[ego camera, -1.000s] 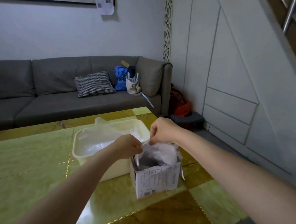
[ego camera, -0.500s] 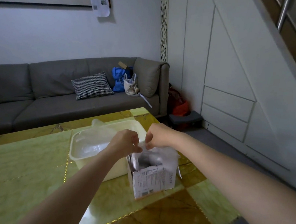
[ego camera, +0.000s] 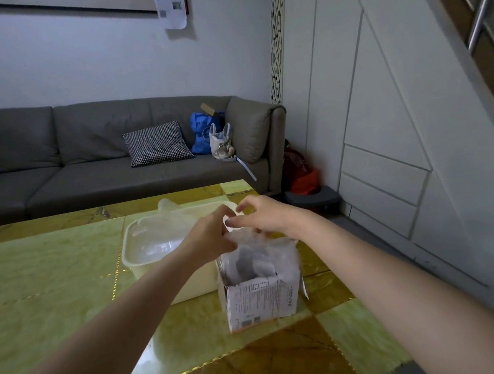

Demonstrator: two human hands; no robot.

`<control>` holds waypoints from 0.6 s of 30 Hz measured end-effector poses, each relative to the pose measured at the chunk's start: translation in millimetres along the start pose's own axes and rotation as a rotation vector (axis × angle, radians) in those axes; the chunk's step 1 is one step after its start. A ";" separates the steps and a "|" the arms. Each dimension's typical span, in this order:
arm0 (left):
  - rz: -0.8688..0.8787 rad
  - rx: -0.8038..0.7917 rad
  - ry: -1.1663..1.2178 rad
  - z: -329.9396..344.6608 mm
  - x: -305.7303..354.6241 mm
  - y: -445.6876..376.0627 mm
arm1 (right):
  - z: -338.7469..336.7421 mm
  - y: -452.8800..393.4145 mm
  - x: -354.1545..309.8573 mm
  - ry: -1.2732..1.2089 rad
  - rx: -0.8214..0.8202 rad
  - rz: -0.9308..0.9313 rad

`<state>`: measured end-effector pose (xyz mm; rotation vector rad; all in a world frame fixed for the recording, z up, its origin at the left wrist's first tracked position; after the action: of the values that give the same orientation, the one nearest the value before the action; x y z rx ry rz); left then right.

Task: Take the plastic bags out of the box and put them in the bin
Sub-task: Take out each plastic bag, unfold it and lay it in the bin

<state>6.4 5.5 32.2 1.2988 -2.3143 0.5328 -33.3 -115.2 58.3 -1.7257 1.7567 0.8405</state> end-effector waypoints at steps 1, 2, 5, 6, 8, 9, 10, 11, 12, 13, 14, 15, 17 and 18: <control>0.006 0.004 -0.007 -2.8 1.3 0.3 | -0.3 -0.1 -0.4 0.019 -0.021 0.019; 0.010 0.009 -0.013 -5.5 2.4 0.3 | -0.1 -0.7 -0.2 0.060 -0.041 0.028; -0.036 0.007 -0.029 -13.1 2.6 1.2 | -1.5 -4.1 -2.6 0.059 0.056 -0.064; -0.067 0.007 -0.040 -15.2 0.7 1.8 | -3.8 -4.6 -6.0 0.005 0.129 -0.118; -0.127 -0.007 -0.006 -16.2 -6.9 1.4 | -11.0 -2.4 -14.0 -0.147 0.277 -0.215; -0.149 -0.010 0.060 -16.4 -10.6 1.9 | -15.6 -1.3 -17.5 -0.222 0.339 -0.248; -0.172 -0.016 0.145 -17.0 -12.9 3.3 | -20.8 -0.6 -20.1 -0.270 0.404 -0.271; -0.196 -0.020 0.224 -17.8 -14.8 3.3 | -26.5 0.0 -21.9 -0.286 0.470 -0.290; -0.219 -0.025 0.277 -19.4 -17.2 3.2 | -31.6 0.5 -22.6 -0.288 0.537 -0.306; -0.240 -0.044 0.314 -21.5 -19.2 3.0 | -36.6 0.7 -21.8 -0.286 0.606 -0.319; -0.261 -0.069 0.353 -25.3 -20.7 3.3 | -40.7 1.0 -20.9 -0.281 0.673 -0.328; -0.272 -0.103 0.414 -28.7 -22.1 3.1 | -43.7 0.9 -18.4 -0.283 0.730 -0.331; -0.285 -0.148 0.571 -37.8 -22.7 2.9 | -47.0 0.1 -13.1 -0.326 0.798 -0.324; -0.301 -0.157 0.685 -42.1 -23.3 3.6 | -47.8 -0.5 -10.4 -0.362 0.810 -0.312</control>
<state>21.8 45.5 54.3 1.1316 -1.5390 0.5675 -30.0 -143.9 97.8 -1.1588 1.2714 0.2159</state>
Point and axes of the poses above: each hand's wrist, its own y-axis away from the middle knuckle, its own z-axis out of the palm, x = y × z, the point moved 2 cm from there along -y, towards the middle knuckle, and after that the axes turned 6 degrees about -z, right-handed, at the moved point
